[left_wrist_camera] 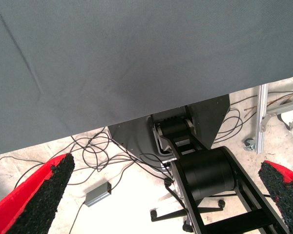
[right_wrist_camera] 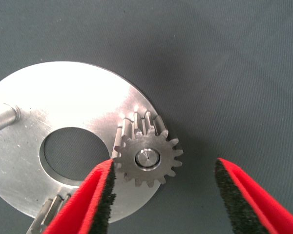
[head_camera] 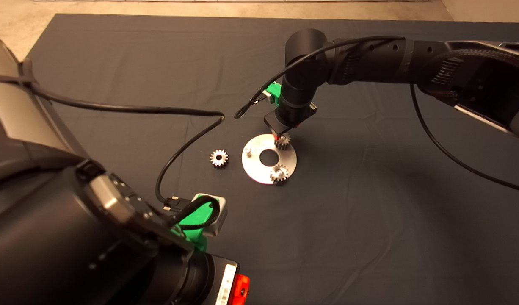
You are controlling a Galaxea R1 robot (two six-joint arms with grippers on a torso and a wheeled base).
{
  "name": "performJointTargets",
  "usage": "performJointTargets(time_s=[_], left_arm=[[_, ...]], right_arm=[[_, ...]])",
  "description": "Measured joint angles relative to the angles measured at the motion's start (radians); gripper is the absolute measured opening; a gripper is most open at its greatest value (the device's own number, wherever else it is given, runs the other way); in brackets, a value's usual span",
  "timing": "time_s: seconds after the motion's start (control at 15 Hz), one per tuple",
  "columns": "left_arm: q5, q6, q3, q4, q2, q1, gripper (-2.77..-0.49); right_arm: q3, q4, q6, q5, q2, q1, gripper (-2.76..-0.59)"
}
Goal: Install three planetary gears onto the carrier pins
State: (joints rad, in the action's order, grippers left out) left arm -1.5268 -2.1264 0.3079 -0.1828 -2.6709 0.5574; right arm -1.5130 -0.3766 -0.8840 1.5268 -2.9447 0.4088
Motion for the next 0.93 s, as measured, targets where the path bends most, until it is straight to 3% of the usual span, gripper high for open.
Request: performJointTargets(time_s=[0.13,0.27,0.53,0.8,0.93], left_arm=[[0.0,0.0,0.0,0.0,0.0,0.0,-0.49],[0.0,0.0,0.0,0.0,0.0,0.0,-0.49],[0.0,0.025,0.028,0.001,0.0,0.0,-0.49],[0.0,0.124,0.132,0.0,0.0,0.0,-0.49],[0.0,0.219,0.212,0.0,0.0,0.0,-0.49]], right_arm=[[0.002,0.0,0.0,0.0,0.0,0.033,-1.78],[0.009,-0.001,0.0,0.0,0.0,0.066,-1.63],[0.017,0.0,0.0,0.0,0.001,0.055,-1.47],[0.071,0.006,-0.023,-0.004,0.061,0.056,-1.47],[0.103,0.01,-0.035,-0.003,0.133,0.057,-1.47]])
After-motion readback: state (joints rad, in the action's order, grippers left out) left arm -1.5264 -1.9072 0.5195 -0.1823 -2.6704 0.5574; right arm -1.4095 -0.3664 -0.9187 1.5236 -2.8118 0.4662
